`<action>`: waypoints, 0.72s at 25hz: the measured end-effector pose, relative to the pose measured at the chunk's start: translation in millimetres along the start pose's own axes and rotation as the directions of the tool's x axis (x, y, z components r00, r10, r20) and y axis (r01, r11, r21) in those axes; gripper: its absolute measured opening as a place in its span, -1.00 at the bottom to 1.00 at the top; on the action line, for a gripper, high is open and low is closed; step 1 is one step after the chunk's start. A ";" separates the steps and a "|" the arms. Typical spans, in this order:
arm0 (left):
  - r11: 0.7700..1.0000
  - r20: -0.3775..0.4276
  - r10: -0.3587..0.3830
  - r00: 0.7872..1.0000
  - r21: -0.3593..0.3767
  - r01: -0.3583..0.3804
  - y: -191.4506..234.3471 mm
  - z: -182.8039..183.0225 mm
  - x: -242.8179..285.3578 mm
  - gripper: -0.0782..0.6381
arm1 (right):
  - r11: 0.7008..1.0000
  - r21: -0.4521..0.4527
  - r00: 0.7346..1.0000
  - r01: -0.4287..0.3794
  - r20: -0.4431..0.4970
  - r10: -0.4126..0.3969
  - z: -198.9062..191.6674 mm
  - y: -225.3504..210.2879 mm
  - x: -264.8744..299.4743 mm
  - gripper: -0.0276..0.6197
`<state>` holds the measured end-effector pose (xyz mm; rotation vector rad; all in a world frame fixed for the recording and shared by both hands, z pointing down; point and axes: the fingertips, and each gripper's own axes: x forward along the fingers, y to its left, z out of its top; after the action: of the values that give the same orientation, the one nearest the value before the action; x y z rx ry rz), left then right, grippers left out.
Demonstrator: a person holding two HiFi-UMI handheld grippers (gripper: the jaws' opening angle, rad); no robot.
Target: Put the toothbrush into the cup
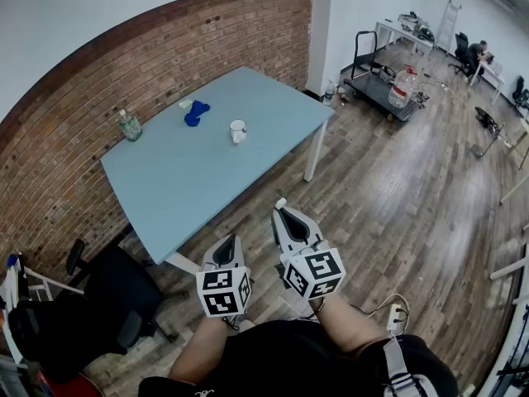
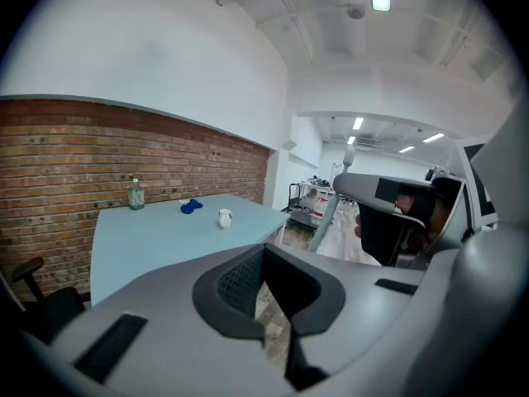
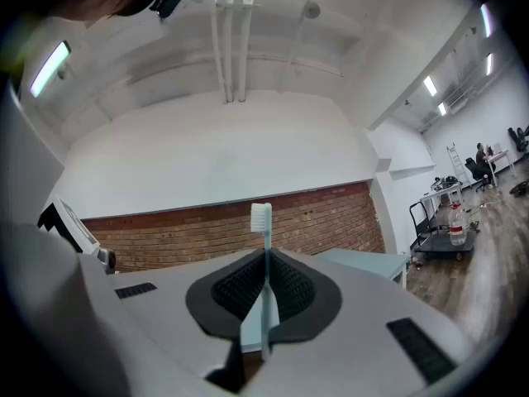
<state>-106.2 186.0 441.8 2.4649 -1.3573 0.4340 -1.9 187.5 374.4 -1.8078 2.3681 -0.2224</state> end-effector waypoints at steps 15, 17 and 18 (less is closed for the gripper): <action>0.999 0.017 0.019 1.000 -0.027 -0.018 -55.6 -0.4 22.7 -0.76 | 0.999 -0.008 0.999 -0.040 -0.007 0.040 3.0 -55.0 -23.9 -0.82; 1.000 0.011 0.020 1.000 -0.024 -0.019 -57.7 -1.3 26.9 -0.76 | 0.999 -0.005 0.999 -0.040 -0.007 0.040 1.9 -59.6 -22.8 -0.82; 0.999 0.010 0.020 1.000 -0.025 -0.020 -57.9 -1.3 29.4 -0.76 | 0.999 -0.006 0.999 -0.042 -0.010 0.042 0.7 -61.5 -21.5 -0.82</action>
<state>-42.0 193.7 448.3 2.4386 -1.3845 0.4064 61.8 192.2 387.3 -1.7613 2.4136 -0.2203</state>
